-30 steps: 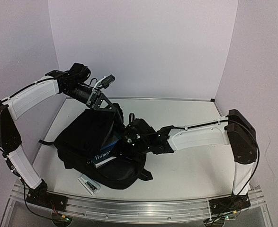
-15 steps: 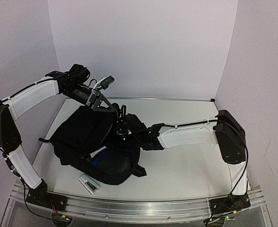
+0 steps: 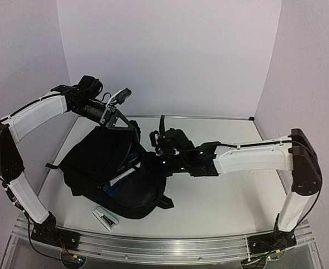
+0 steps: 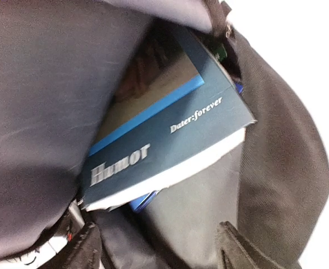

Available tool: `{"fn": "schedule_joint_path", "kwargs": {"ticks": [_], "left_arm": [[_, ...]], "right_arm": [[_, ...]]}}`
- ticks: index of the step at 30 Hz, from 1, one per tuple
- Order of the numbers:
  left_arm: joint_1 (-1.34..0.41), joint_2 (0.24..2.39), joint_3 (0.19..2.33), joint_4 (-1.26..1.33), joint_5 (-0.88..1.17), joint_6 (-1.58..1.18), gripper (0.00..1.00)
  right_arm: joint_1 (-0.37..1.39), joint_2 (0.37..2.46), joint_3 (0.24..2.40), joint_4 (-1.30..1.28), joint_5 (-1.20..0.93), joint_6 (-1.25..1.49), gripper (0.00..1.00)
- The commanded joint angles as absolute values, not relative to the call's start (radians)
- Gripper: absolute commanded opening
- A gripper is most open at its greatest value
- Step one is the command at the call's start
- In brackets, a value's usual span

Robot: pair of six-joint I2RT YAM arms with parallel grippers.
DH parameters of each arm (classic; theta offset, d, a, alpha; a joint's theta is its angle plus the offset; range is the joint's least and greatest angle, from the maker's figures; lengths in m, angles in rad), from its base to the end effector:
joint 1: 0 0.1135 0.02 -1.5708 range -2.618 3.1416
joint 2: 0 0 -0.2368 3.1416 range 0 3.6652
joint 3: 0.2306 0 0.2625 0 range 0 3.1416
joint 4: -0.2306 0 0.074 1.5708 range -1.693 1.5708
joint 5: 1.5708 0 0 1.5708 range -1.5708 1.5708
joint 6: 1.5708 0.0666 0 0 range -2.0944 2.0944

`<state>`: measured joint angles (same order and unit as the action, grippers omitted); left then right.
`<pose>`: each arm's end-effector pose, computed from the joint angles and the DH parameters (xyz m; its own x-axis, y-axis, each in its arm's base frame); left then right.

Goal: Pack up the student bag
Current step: Place the book in the student bag.

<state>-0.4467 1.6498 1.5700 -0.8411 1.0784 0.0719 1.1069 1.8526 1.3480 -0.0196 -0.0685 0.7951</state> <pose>0.3012 -0.2093 0.3050 -0.6669 0.3571 -0.6539 0.7349 0.1708 -0.6563 0.2018 0.4136 0.1996 -0.8127 -0.0326 -0.5817 -0.4834 0.5950 0.6421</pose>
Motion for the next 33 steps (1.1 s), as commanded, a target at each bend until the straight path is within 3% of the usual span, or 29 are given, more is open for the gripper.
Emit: {"fn": "schedule_joint_path", "kwargs": {"ticks": [1, 12, 23, 33], "left_arm": [[-0.429, 1.575, 1.571, -0.77, 1.122, 0.063, 0.0], [-0.425, 1.576, 1.571, -0.765, 1.134, 0.057, 0.0], [-0.419, 1.592, 1.569, -0.763, 1.144, 0.054, 0.0], [-0.411, 1.591, 1.563, -0.755, 1.152, 0.052, 0.0]], "right_arm": [[1.11, 1.709, 1.319, -0.121, -0.038, 0.726, 0.73], [1.168, 1.907, 1.581, -0.558, 0.329, 0.598, 0.78], [1.174, 2.158, 1.873, -0.732, 0.422, 0.551, 0.93], [1.115, 2.205, 1.832, -0.731, 0.432, 0.605, 0.92]]}}
